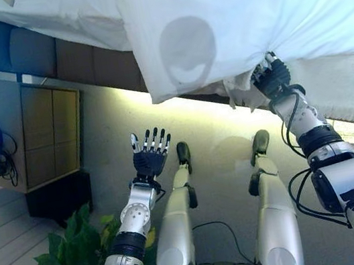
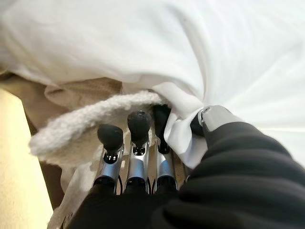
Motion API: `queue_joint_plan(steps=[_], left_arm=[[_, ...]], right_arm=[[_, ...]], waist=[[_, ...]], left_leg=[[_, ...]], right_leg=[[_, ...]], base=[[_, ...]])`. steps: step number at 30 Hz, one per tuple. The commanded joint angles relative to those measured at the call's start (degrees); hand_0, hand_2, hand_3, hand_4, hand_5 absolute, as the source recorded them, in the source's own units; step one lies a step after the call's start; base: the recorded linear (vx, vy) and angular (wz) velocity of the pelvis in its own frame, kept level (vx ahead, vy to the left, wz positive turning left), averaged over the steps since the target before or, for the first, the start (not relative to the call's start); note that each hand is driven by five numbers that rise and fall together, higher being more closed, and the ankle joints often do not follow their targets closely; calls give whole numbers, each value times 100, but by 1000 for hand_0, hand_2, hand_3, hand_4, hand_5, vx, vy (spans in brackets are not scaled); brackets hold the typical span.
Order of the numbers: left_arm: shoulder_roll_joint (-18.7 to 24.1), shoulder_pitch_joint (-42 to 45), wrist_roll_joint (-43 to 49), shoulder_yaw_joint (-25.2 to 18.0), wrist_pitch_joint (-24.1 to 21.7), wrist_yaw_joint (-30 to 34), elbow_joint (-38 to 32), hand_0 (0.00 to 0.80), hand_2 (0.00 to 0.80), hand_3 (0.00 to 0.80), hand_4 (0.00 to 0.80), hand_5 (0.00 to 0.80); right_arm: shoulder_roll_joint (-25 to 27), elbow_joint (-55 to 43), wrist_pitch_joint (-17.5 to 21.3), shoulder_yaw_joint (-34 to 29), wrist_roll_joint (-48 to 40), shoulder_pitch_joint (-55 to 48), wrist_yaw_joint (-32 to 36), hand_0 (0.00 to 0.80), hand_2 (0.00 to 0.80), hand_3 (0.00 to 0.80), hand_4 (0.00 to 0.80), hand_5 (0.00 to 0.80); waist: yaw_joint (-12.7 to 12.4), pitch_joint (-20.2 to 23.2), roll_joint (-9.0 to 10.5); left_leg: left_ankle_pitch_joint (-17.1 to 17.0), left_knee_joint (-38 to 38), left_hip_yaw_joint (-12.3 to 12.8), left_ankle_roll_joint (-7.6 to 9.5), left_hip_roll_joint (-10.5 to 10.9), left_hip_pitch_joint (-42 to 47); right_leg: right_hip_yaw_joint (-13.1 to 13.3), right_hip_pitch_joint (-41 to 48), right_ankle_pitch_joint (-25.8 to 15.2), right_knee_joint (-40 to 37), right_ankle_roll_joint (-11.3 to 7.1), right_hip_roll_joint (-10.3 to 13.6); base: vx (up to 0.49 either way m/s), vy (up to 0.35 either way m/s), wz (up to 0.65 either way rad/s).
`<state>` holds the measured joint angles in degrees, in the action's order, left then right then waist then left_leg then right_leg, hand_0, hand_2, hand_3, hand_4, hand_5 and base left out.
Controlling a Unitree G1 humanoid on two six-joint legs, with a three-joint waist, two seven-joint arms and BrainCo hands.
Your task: Make the bed neatly
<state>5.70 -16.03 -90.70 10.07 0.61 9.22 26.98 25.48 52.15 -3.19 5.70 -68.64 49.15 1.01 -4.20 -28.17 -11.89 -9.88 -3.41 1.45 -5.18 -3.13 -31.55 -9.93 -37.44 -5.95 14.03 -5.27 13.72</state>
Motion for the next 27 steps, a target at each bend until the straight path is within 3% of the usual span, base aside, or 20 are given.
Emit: queue_joint_plan(steps=[1, 27], left_arm=[[77, -238, 200, 157, -164, 200, -39, 0, 0, 0, 0, 0], [-704, 94, 93, 546, -702, 630, 180, 0, 0, 0, 0, 0]], right_arm=[[-860, -99, -718, 830, 293, -67, 269, 800, 800, 800, 800, 800], [-2134, 430, -1256, 1506, 167, -816, -253, 800, 800, 800, 800, 800]], waist=[[-264, -162, 27], [-193, -162, -451]], left_leg=[[-100, -197, 127, 226, 446, -325], [-182, -75, 255, 236, 586, -360]], right_leg=[[44, -20, -532, -295, -444, 188], [356, -267, -588, -309, -394, 290]], base=[[4, 58, 1], [1, 95, 0]])
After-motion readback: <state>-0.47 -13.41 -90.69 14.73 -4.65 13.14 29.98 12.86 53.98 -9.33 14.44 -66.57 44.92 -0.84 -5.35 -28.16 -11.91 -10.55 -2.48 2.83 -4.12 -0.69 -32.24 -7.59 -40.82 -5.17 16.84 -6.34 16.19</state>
